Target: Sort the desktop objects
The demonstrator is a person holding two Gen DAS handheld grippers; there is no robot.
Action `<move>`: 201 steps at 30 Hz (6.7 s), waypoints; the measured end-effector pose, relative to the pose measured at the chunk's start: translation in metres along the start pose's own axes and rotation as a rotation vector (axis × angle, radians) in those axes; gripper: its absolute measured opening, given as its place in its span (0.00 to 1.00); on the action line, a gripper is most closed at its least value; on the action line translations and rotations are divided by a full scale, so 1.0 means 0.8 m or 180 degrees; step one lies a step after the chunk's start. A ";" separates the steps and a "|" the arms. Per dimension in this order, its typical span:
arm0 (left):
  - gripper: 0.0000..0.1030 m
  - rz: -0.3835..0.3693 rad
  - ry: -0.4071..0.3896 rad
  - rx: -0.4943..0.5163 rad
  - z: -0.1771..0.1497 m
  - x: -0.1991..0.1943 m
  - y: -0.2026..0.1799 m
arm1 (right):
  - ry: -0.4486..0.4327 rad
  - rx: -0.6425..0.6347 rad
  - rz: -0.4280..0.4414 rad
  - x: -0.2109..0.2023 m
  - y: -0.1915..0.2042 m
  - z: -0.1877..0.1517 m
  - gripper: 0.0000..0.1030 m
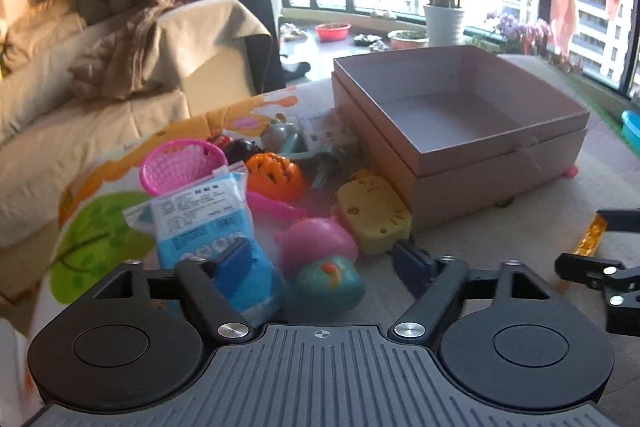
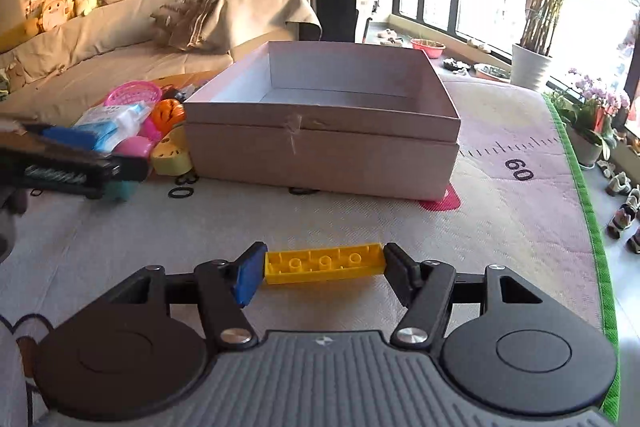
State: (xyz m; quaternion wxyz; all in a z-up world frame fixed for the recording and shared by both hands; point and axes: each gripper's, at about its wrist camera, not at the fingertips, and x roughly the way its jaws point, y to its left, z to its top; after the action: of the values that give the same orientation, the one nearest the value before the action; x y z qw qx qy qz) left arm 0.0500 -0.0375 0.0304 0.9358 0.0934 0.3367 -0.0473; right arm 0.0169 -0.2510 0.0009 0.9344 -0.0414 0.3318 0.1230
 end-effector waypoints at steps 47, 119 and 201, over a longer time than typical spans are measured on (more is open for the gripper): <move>0.72 -0.0782 -0.0762 -0.0076 0.148 -0.021 -0.008 | -0.0791 -0.0384 -0.0188 -0.033 -0.021 0.146 0.74; 0.56 -0.0676 -0.0494 0.0164 -0.010 -0.133 0.016 | -0.0286 -0.0264 0.0410 -0.121 0.025 0.052 0.37; 1.00 -0.0827 0.0099 -0.0395 -0.075 -0.068 0.071 | 0.0612 -0.0503 0.0269 -0.008 0.054 0.051 0.57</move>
State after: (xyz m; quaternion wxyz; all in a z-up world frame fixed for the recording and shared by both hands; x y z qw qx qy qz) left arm -0.0206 0.0320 0.0278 0.9204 -0.0083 0.3627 -0.1457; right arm 0.0265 -0.2043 0.0368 0.8861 -0.1124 0.4106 0.1834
